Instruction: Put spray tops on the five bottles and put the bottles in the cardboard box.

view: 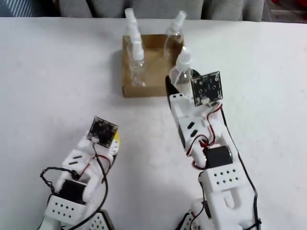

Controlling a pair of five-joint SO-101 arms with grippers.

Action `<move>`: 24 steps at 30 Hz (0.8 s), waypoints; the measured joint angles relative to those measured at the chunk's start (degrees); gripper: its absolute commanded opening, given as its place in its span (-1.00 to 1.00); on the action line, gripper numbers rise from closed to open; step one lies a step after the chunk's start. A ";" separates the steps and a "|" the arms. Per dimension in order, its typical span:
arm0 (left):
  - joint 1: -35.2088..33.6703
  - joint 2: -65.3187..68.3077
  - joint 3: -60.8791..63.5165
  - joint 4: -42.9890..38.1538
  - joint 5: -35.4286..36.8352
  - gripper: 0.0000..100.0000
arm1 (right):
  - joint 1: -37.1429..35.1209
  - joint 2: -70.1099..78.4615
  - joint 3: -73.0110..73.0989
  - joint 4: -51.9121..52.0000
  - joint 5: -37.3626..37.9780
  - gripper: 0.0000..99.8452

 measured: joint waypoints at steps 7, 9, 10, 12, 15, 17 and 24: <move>0.00 0.00 0.00 0.00 -0.53 -0.96 | 0.00 7.56 0.00 -12.40 0.00 -0.97; 0.00 0.00 0.00 0.00 -0.53 -0.96 | 0.09 11.78 0.00 -17.93 0.00 -0.97; 0.00 0.00 0.00 0.00 -0.53 -0.96 | 0.09 14.07 0.00 -21.01 0.00 -0.97; 0.00 0.00 0.00 0.00 -0.53 -0.96 | 0.09 18.73 0.00 -27.43 0.00 -0.97; 0.00 0.00 0.00 0.00 -0.53 -0.96 | 0.09 25.93 0.00 -37.10 0.00 -0.97; 0.00 0.00 0.00 0.00 -0.53 -0.96 | 0.09 30.51 0.00 -42.99 0.00 -0.97; 0.00 0.00 0.00 0.00 -0.53 -0.96 | 0.09 44.48 -2.37 -57.49 0.00 -0.97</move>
